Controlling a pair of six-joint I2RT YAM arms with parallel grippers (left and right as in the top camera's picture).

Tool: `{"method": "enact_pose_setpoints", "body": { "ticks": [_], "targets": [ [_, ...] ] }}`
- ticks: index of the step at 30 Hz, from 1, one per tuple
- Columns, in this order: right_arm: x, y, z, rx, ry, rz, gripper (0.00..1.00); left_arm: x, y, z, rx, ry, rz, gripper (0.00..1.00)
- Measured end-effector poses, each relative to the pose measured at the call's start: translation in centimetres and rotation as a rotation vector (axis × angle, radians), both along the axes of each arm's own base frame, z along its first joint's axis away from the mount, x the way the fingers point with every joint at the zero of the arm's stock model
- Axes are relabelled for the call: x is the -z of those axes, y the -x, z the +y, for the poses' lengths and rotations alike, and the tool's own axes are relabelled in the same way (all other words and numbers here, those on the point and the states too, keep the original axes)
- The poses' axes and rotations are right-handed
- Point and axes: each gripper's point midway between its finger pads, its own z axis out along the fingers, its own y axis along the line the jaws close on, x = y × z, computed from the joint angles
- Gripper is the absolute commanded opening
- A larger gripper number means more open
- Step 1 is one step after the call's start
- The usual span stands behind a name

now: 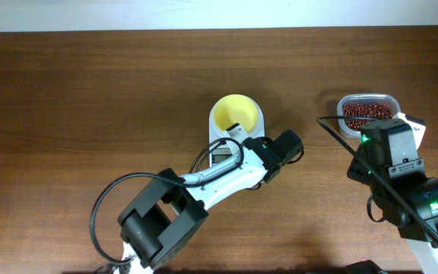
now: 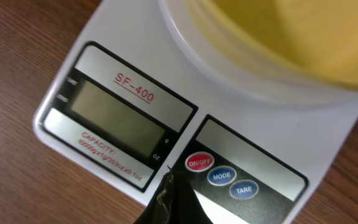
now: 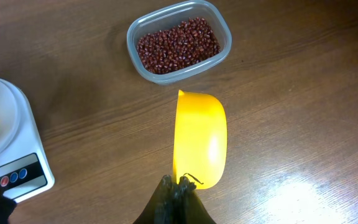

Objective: Scoop item into bowl and weigh 50g on scale

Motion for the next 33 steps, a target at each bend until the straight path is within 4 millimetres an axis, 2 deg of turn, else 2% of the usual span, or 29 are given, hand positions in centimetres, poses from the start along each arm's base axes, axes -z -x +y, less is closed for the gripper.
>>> {"method": "enact_pose_setpoints", "body": {
  "ticks": [3, 17, 33],
  "targets": [
    [0.0, 0.0, 0.0, 0.000, 0.000, 0.000, 0.04, 0.5, -0.1, -0.2, 0.000, 0.001, -0.001, 0.00],
    [0.1, 0.1, 0.0, 0.000, 0.001, 0.005, 0.04, 0.2, -1.4, -0.8, -0.007, 0.025, -0.068, 0.00],
    [0.1, 0.1, 0.0, 0.000, 0.002, 0.005, 0.04, 0.6, -1.5, -0.6, -0.009, 0.009, -0.074, 0.00]
  ]
}}
